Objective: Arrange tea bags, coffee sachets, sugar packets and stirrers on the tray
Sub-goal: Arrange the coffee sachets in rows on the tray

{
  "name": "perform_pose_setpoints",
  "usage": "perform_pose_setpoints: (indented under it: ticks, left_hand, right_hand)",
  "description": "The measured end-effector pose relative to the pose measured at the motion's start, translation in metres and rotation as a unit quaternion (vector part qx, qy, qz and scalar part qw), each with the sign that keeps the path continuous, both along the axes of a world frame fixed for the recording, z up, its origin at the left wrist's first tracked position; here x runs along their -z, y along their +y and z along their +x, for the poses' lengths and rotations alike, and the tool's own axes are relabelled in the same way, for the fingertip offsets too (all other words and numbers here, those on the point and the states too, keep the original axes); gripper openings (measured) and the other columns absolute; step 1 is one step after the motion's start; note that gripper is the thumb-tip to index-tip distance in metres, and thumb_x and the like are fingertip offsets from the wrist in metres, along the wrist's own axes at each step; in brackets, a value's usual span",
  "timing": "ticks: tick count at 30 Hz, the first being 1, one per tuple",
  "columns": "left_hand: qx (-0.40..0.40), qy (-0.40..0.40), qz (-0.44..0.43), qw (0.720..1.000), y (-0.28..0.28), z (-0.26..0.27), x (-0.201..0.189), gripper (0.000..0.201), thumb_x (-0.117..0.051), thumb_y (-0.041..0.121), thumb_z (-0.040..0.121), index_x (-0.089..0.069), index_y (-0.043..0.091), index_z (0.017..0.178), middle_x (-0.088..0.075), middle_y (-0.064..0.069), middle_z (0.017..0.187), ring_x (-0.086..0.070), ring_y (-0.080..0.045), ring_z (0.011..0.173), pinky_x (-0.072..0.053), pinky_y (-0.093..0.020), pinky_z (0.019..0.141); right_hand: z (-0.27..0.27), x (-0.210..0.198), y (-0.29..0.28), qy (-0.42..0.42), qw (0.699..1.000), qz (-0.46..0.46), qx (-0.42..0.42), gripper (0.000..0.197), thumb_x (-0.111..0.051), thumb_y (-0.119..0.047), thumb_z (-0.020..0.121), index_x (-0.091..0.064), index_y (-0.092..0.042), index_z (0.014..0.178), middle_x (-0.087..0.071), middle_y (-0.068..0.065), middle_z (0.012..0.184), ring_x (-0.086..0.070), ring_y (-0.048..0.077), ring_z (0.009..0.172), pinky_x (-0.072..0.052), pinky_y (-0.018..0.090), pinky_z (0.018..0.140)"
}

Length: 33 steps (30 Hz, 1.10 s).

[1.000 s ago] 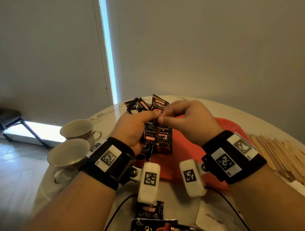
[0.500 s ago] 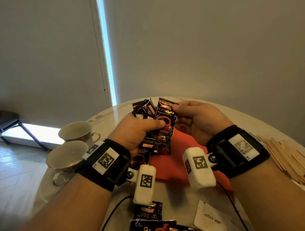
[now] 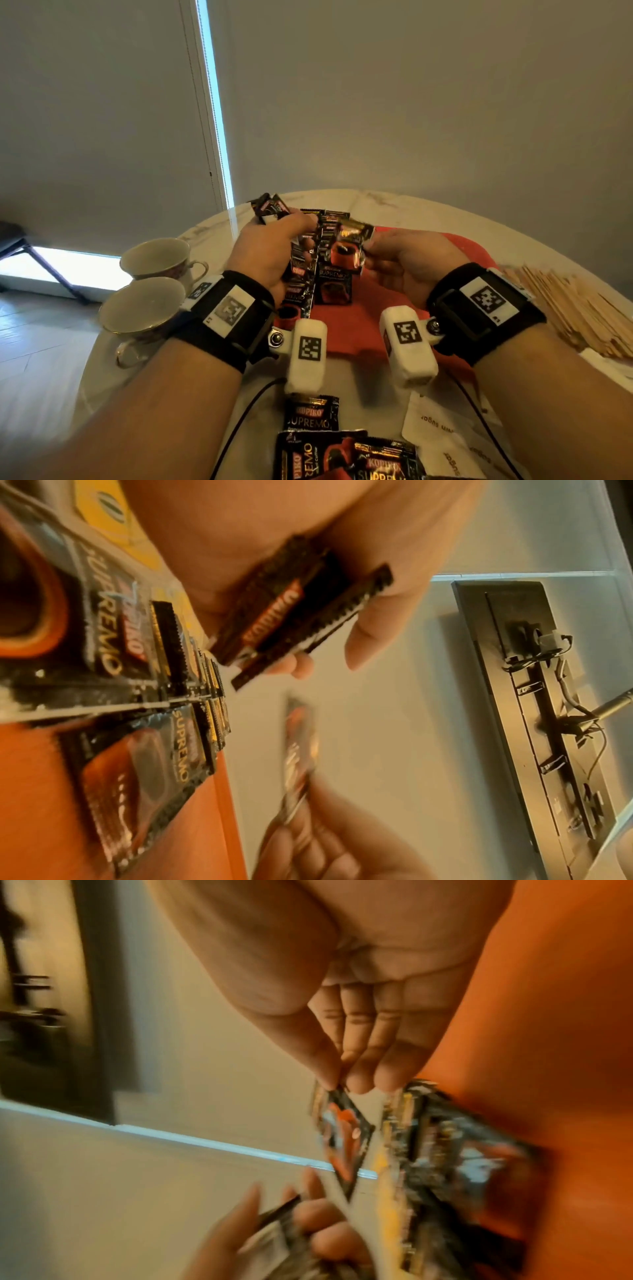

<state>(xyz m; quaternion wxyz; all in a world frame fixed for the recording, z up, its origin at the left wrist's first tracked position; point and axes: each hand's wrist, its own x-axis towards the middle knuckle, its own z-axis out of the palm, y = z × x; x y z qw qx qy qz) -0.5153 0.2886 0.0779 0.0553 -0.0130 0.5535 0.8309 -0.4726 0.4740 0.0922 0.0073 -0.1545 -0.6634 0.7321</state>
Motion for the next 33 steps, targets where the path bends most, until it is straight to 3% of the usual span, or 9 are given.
perform_pose_setpoints:
  ticks: [3,7,10,15,21,26,30,33]
  left_hand:
    - [-0.022,-0.035,0.033,0.999,-0.005,-0.002,-0.003,0.016,-0.073,0.007,0.085,-0.067,0.011,0.100,-0.064,-0.006,0.070,-0.060,-0.017,0.057,-0.051,-0.030,0.052]
    - [-0.029,-0.043,0.058,0.997,-0.008,0.000,-0.008,0.012,-0.063,0.006,0.089,-0.064,0.007,0.101,-0.068,-0.002,0.062,-0.062,-0.016,0.057,-0.053,-0.030,0.057]
    - [-0.027,-0.040,0.056,0.997,-0.008,0.000,-0.008,0.020,-0.058,0.003,0.087,-0.065,0.007,0.105,-0.069,0.000,0.058,-0.064,-0.018,0.062,-0.054,-0.034,0.063]
    - [-0.022,-0.048,0.041,0.998,-0.008,0.004,-0.009,0.007,-0.058,0.004,0.091,-0.062,0.006,0.097,-0.066,-0.001,0.054,-0.064,-0.017,0.057,-0.056,-0.032,0.059]
    - [-0.021,-0.054,0.028,0.998,-0.008,0.004,-0.008,0.005,-0.060,0.006,0.093,-0.062,0.006,0.096,-0.068,-0.001,0.055,-0.065,-0.017,0.058,-0.058,-0.032,0.061]
    - [-0.005,-0.056,0.019,0.998,-0.007,0.003,-0.008,0.019,-0.060,0.006,0.091,-0.065,0.002,0.109,-0.074,-0.011,0.074,-0.069,-0.023,0.064,-0.059,-0.037,0.066]
    - [-0.011,-0.039,0.013,0.999,-0.004,0.003,-0.007,0.014,-0.057,-0.001,0.091,-0.066,0.007,0.099,-0.074,-0.005,0.064,-0.072,-0.024,0.072,-0.061,-0.040,0.076]
    - [-0.008,-0.044,0.015,0.999,-0.004,0.002,-0.006,0.015,-0.056,-0.001,0.092,-0.065,0.008,0.099,-0.073,-0.004,0.062,-0.072,-0.023,0.072,-0.060,-0.041,0.076]
  right_hand:
    - [0.006,0.014,0.002,-0.078,0.996,0.037,-0.010,0.006,-0.066,0.005,0.089,-0.067,-0.001,0.089,-0.066,0.011,0.074,-0.063,0.019,0.063,-0.056,0.033,0.064]
    - [0.009,0.019,-0.002,-0.118,0.988,0.091,-0.033,0.006,-0.069,0.006,0.087,-0.069,0.000,0.089,-0.068,0.013,0.075,-0.065,0.020,0.065,-0.058,0.035,0.071]
    - [0.007,0.017,-0.008,-0.125,0.983,0.126,-0.039,0.010,-0.071,0.004,0.088,-0.069,0.003,0.098,-0.070,0.014,0.080,-0.067,0.021,0.068,-0.060,0.034,0.070]
    - [0.004,0.013,-0.014,-0.132,0.978,0.155,-0.048,0.009,-0.073,0.002,0.087,-0.072,0.000,0.096,-0.074,0.011,0.078,-0.070,0.020,0.068,-0.062,0.032,0.065]
    - [0.004,0.012,-0.014,-0.132,0.977,0.160,-0.052,0.006,-0.075,0.000,0.086,-0.071,-0.004,0.089,-0.075,0.011,0.077,-0.071,0.021,0.071,-0.060,0.032,0.064]
    - [0.007,0.011,-0.014,-0.126,0.981,0.139,-0.053,0.006,-0.074,0.000,0.087,-0.069,-0.004,0.087,-0.075,0.013,0.083,-0.071,0.022,0.072,-0.060,0.032,0.064]
    - [0.010,0.009,-0.014,-0.126,0.981,0.133,-0.056,0.009,-0.075,-0.002,0.086,-0.068,-0.003,0.093,-0.073,0.014,0.090,-0.069,0.021,0.075,-0.060,0.031,0.068]
    - [0.012,0.009,-0.014,-0.135,0.974,0.168,-0.068,0.014,-0.080,-0.007,0.083,-0.068,-0.005,0.089,-0.071,0.015,0.088,-0.066,0.020,0.069,-0.058,0.032,0.067]
